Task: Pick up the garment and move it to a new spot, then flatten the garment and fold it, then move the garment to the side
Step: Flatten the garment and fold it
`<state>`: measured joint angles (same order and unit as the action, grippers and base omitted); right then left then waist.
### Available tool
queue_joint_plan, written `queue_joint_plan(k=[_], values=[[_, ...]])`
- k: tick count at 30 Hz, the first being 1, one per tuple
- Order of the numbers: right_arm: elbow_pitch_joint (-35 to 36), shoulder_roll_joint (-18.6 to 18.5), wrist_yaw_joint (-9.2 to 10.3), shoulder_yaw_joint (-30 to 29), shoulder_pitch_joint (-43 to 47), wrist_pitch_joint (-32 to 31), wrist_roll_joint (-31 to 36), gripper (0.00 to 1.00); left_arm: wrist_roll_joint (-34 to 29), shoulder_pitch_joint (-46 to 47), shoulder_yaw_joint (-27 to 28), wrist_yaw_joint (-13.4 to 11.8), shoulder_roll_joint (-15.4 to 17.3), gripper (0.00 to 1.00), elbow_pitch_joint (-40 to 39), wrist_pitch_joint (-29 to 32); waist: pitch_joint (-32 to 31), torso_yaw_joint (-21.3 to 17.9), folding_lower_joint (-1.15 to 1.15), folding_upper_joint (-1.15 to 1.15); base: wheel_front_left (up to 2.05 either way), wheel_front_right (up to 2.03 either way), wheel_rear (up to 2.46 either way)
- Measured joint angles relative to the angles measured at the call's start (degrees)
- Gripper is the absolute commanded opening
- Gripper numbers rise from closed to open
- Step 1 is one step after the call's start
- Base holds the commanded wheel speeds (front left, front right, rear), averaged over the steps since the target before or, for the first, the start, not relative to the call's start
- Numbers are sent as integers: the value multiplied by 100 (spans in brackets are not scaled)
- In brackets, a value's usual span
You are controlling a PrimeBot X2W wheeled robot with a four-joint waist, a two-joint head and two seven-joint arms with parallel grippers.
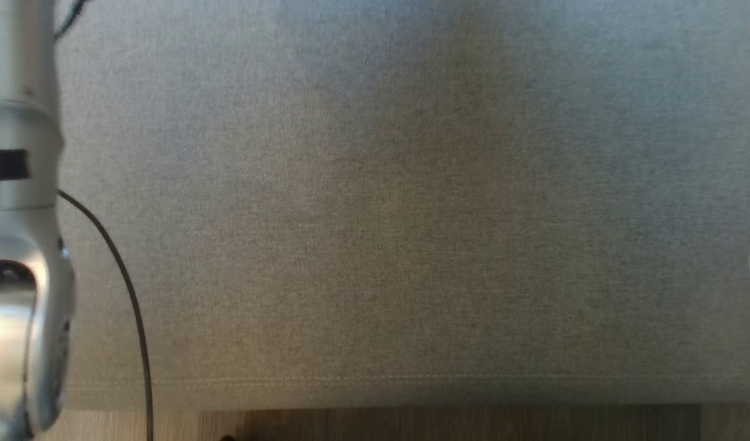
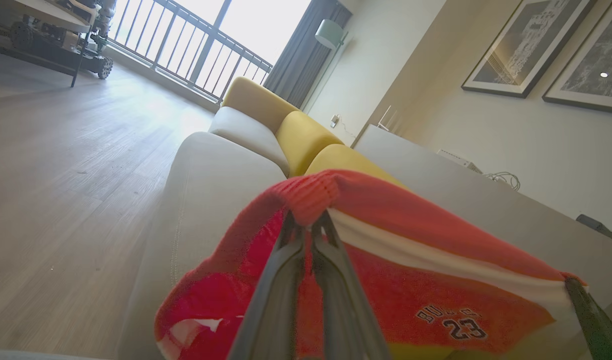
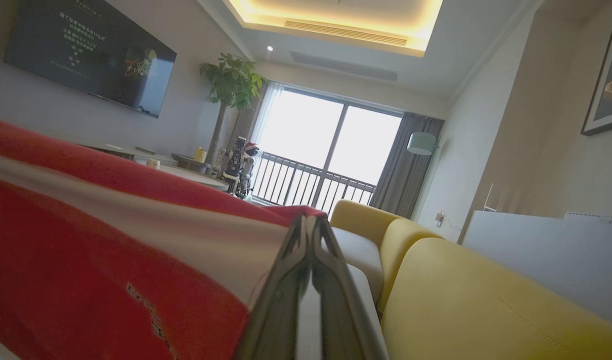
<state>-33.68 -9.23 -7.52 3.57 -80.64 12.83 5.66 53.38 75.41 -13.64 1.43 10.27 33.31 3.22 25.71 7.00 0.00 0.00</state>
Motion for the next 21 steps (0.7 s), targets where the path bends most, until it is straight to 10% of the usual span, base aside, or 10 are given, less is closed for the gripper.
queue_joint_plan(k=[14, 21], values=[[-1926, 101, 1, 411, 2057, 164, -237, 0, -291, -1915, -1812, 568, -327, 0, 1188, -12, -147, 215, 0, 0, 0, 0, 0], [-2558, -213, 1, 545, 2502, 164, -492, 0, -227, -2760, -2869, 605, 220, 0, 833, -60, -623, 293, 0, 0, 0, 0, 0]])
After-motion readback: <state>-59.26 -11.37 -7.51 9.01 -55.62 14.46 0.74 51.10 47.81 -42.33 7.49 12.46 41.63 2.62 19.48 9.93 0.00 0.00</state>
